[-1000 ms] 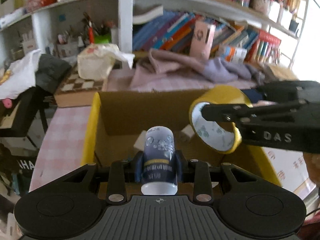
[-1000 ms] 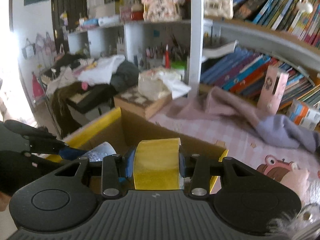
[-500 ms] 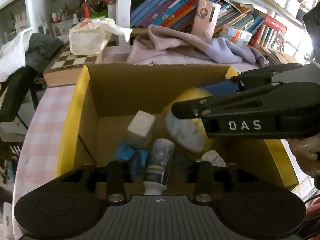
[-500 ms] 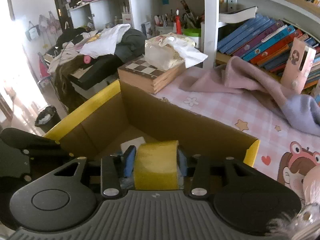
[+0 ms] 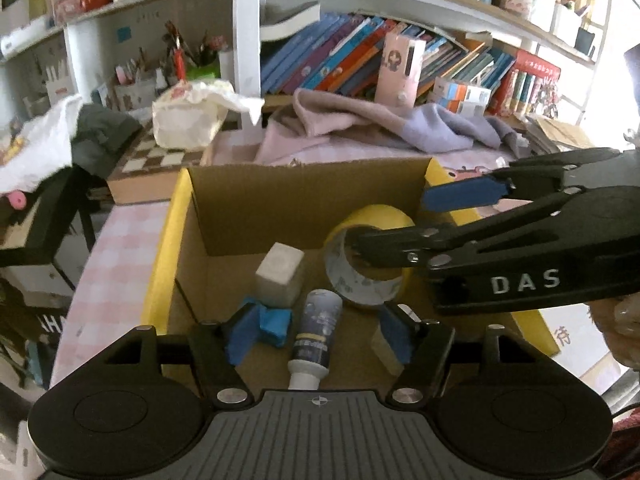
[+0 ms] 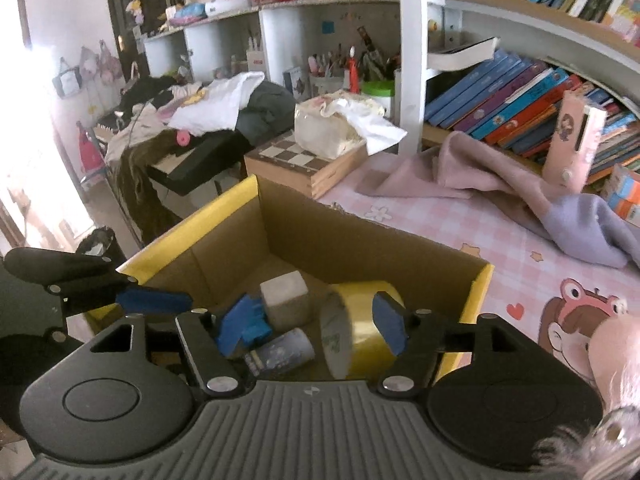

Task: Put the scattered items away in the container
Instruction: 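Open both tools to drop the bottle and tape roll into the box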

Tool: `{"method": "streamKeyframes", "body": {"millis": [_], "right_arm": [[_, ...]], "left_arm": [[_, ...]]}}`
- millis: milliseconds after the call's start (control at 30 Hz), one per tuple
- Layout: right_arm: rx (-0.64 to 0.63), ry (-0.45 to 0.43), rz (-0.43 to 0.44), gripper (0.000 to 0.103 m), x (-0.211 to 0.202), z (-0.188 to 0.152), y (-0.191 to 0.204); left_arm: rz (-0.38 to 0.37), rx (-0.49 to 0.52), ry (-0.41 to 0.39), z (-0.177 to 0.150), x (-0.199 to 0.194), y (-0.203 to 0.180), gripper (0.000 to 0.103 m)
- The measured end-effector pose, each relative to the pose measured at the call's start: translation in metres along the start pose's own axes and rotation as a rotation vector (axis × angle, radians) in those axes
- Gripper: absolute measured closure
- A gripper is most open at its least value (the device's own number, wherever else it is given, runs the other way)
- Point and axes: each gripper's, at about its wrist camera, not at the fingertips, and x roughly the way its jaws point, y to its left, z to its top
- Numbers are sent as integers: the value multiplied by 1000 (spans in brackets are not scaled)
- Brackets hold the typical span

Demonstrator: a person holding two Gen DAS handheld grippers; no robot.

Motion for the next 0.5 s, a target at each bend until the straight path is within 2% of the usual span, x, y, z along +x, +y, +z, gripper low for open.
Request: {"method": "streamKeyframes", "body": {"millis": [100,333,500], "right_arm": [[6,-35,-24,37,-21,-6,6],[59,-177,-150,38,-81,-27,12],[91,-225,-236,38,-124,-52,13]], "left_arm": [[14,3,-32,-5,-18,-4,33],[43,-13,-131,-24,-69,-12,31],[48,-38,-179,-44,-101,-16,29]]}}
